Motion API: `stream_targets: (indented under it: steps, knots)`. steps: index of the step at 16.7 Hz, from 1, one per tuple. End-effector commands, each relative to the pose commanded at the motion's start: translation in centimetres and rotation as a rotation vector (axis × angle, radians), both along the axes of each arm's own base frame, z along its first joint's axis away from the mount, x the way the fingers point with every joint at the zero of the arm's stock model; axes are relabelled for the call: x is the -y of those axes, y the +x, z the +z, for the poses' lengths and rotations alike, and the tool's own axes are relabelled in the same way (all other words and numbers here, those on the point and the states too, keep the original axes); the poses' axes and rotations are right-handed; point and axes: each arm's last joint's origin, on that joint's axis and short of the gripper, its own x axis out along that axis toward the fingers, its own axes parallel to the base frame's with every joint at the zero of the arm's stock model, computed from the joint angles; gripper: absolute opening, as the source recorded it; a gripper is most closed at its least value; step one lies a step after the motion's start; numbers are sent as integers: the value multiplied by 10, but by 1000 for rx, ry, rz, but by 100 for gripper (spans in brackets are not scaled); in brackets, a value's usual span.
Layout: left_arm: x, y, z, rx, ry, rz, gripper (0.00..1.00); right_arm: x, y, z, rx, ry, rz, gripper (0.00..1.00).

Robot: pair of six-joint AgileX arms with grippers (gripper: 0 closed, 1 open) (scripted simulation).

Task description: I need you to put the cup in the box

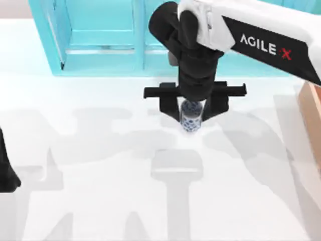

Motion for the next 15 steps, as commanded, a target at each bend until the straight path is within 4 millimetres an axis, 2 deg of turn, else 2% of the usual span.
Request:
stream_targets:
  steps: [2, 4, 6, 8, 9, 11, 13, 15]
  knots:
    - [0, 0, 0, 0, 0, 0, 100, 69, 21, 23, -1, 7, -1, 0]
    - [0, 0, 0, 0, 0, 0, 100, 148, 29, 45, 2, 14, 0, 0]
    - [0, 0, 0, 0, 0, 0, 100, 228, 21, 64, 6, 18, 1, 0]
    - [0, 0, 0, 0, 0, 0, 100, 293, -2, 79, 12, 19, 1, 0]
    - [0, 0, 0, 0, 0, 0, 100, 317, -17, 85, 16, 19, 1, 0]
    - [0, 0, 0, 0, 0, 0, 100, 350, -45, 93, 22, 18, 1, 0]
    - [0, 0, 0, 0, 0, 0, 100, 367, -65, 98, 27, 16, 0, 0]
    - [0, 0, 0, 0, 0, 0, 100, 373, -73, 99, 28, 15, 0, 0]
